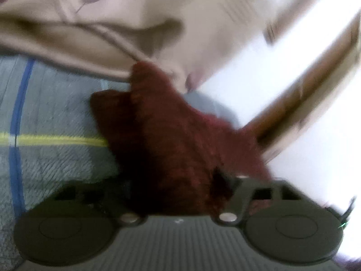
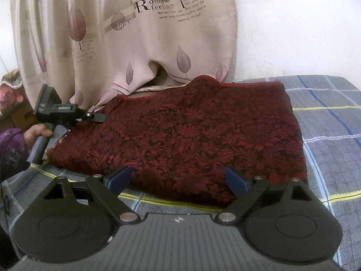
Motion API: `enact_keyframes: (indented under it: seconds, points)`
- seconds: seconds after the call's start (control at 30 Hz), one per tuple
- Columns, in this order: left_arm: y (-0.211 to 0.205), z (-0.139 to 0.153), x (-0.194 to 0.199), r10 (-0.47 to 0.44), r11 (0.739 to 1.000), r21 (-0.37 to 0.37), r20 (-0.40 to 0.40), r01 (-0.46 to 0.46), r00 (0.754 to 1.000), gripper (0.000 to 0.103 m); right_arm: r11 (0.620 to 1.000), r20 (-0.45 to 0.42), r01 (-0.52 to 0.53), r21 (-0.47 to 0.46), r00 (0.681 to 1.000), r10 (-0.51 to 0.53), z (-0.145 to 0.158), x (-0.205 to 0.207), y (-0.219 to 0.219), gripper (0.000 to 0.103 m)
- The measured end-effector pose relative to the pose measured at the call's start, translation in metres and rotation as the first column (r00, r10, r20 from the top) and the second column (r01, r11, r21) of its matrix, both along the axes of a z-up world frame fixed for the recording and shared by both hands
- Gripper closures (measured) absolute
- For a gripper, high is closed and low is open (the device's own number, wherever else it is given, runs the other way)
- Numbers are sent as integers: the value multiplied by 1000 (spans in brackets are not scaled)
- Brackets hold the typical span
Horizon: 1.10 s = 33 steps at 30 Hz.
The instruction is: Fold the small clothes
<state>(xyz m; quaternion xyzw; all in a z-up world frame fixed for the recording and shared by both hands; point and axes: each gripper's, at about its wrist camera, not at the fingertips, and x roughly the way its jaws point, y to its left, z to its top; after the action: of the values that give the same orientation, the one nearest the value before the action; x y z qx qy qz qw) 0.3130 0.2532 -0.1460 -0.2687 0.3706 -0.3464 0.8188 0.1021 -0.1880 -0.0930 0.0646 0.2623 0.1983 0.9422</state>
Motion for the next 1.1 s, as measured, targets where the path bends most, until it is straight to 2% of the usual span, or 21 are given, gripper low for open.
enact_keyframes:
  seconds: [0.13, 0.23, 0.3, 0.37, 0.47, 0.5, 0.53, 0.57, 0.7, 0.8, 0.83, 0.87, 0.9, 0.93, 0.97, 1.0, 1.07, 1.1]
  points:
    - [-2, 1, 0, -16, 1000, -21, 19, 16, 1000, 41, 1000, 6, 0, -9, 1000, 0, -1, -1, 2, 11]
    - [-9, 3, 3, -11, 999, 42, 34, 9, 999, 38, 1000, 7, -2, 4, 1000, 2, -1, -1, 0, 11]
    - [-14, 6, 4, -34, 998, 61, 43, 32, 998, 26, 1000, 14, -1, 19, 1000, 1, -1, -3, -2, 11]
    - [-17, 9, 7, -40, 997, 68, 42, 37, 998, 20, 1000, 15, -1, 31, 1000, 1, -1, -4, -4, 11]
    - [-28, 12, 8, -35, 994, 108, 55, 29, 998, 19, 999, 18, -3, 48, 1000, 2, 0, -5, -6, 10]
    - [-30, 13, 8, -24, 993, 113, 49, 18, 999, 21, 998, 20, -3, 55, 1000, 2, 0, -6, -7, 10]
    - [-32, 15, 8, -7, 993, 120, 44, 2, 999, 27, 998, 22, -3, 62, 1000, 2, 0, -6, -8, 10]
    - [-35, 18, 7, 13, 990, 140, 39, -18, 999, 44, 998, 23, -1, 68, 1000, 0, 0, -6, -9, 10]
    - [-55, 45, -9, 51, 972, 224, 78, -68, 996, 64, 993, 33, 19, 117, 999, -23, 5, -9, -14, 11]
    - [-72, 72, -19, 67, 966, 241, 99, -90, 993, 68, 956, 28, -36, 292, 999, 29, 20, 0, -22, 14]
    - [-77, 81, -22, 82, 966, 238, 96, -102, 992, 68, 946, 27, -39, 321, 999, 32, 26, 6, -21, 15]
    - [-82, 89, -25, 90, 965, 237, 96, -110, 991, 69, 934, 20, -50, 354, 999, 46, 31, 16, -21, 20]
    - [-87, 97, -29, 99, 961, 247, 102, -121, 990, 69, 915, 11, -71, 397, 997, 73, 34, 29, -21, 36]
    - [-92, 104, -33, 105, 957, 259, 105, -129, 989, 69, 907, -11, -68, 416, 997, 79, 35, 42, -19, 47]
    - [-99, 110, -36, 106, 952, 275, 110, -133, 988, 69, 902, -53, -54, 428, 995, 85, 35, 61, -15, 71]
    - [-104, 115, -41, 110, 946, 292, 115, -139, 987, 69, 896, -80, -57, 441, 992, 103, 33, 75, -9, 90]
    - [-117, 123, -44, 121, 938, 313, 111, -150, 986, 69, 882, -106, -65, 467, 986, 129, 30, 100, 2, 91]
    - [-120, 124, -47, 125, 934, 322, 107, -153, 986, 70, 886, -151, -40, 461, 981, 122, 27, 114, 10, 91]
